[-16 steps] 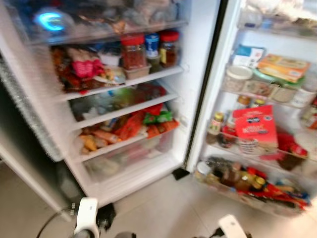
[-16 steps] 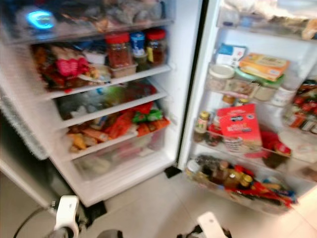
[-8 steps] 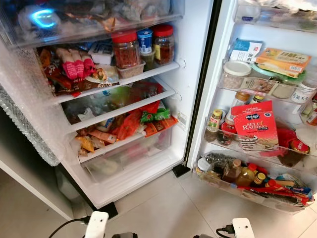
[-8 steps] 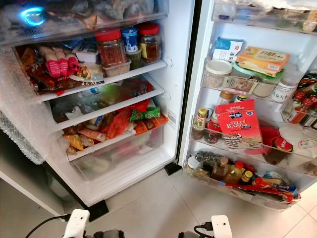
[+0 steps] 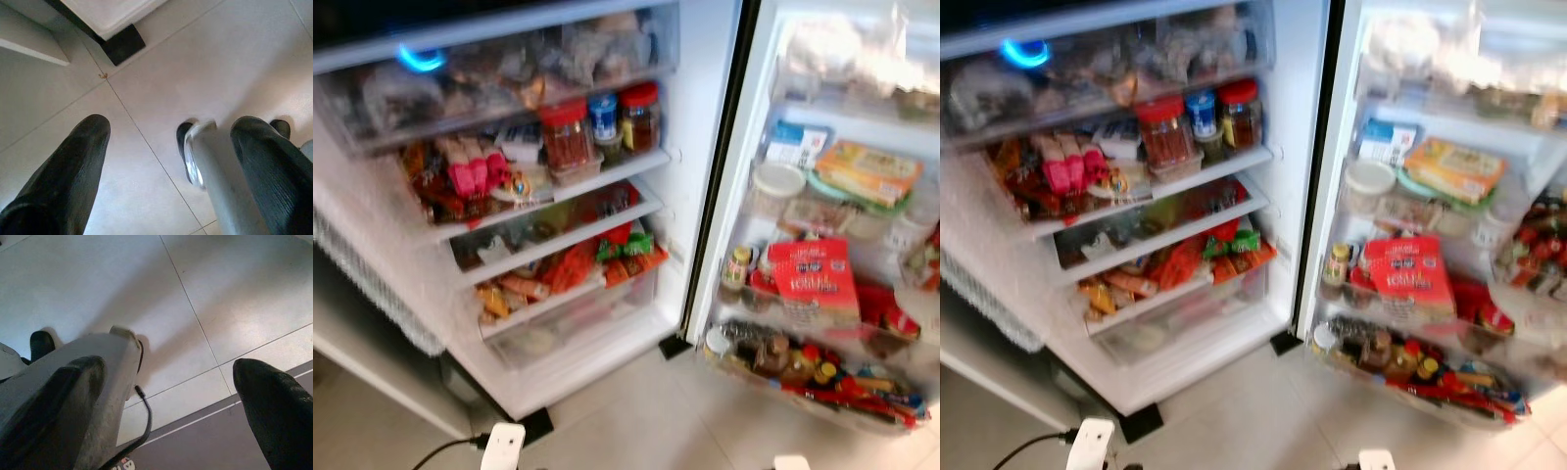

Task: Restocking fridge

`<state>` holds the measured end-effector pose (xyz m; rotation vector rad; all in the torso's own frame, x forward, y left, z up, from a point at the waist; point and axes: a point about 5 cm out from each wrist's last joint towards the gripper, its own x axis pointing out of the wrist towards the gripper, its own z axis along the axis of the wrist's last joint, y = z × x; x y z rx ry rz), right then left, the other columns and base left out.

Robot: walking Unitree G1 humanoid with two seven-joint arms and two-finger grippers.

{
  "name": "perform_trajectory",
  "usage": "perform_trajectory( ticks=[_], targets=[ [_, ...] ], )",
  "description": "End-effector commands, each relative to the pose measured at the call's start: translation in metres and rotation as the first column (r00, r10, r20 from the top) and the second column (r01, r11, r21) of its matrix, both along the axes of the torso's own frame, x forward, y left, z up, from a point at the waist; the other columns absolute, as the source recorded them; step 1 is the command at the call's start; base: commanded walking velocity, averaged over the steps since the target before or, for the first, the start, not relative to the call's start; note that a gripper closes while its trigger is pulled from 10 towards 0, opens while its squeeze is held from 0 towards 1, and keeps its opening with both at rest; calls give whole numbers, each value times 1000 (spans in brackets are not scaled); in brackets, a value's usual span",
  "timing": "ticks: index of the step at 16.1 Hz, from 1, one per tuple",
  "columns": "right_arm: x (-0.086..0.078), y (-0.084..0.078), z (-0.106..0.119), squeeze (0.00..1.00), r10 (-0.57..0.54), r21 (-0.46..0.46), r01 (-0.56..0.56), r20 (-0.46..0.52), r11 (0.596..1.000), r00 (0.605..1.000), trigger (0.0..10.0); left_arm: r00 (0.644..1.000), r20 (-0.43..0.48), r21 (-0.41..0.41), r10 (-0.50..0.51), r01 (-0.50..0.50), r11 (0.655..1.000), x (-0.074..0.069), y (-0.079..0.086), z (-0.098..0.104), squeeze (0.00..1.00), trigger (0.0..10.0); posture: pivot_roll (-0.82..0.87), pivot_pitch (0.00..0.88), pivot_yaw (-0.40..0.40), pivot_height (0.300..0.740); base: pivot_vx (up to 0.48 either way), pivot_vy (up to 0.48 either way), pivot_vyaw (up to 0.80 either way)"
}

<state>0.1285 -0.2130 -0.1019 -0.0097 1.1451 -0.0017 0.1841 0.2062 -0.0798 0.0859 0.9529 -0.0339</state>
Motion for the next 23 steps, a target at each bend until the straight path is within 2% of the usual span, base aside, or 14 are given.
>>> perform_trajectory(
  ticks=[1, 7, 11, 15, 19, 23],
  targets=[
    [-4, 2, -2, 0, 1, 4, -1, -16, 1000, 1000, 10000, 1000, -15, 10, -4, 4, 1000, -4, 1, -2, 0, 10000, -16, 0, 1, 740, 0, 0, 0],
    [2, 0, 1, 0, -14, -2, 14, 8, 1000, 1000, 10000, 1000, -20, 19, -17, 18, 1000, 0, -1, -1, 0, 10000, -29, 0, -6, 740, 0, 0, 0],
    [13, -4, 5, 0, -38, -6, 38, 48, 999, 998, 10000, 1000, 0, 2, -5, 5, 1000, 10, -6, 3, 0, 10000, -56, 0, -9, 740, 0, 0, 0],
    [24, -6, 9, 0, -64, -14, 66, 78, 998, 995, 10000, 1000, -6, 16, -28, 28, 999, 15, -6, 5, 0, 10000, -106, 0, 9, 740, 0, 280, 0],
    [42, -1, 16, 0, -82, -1, 83, 103, 997, 991, 10000, 998, 7, 48, -69, 68, 997, 31, -1, 15, 0, 10000, -132, 7, 45, 740, 0, 0, 0],
    [60, 0, 24, 0, -80, 9, 79, 134, 997, 988, 10000, 996, 41, 72, -85, 82, 994, 47, 2, 25, 0, 10000, -113, 11, 43, 740, 0, 0, 0]
  ],
)
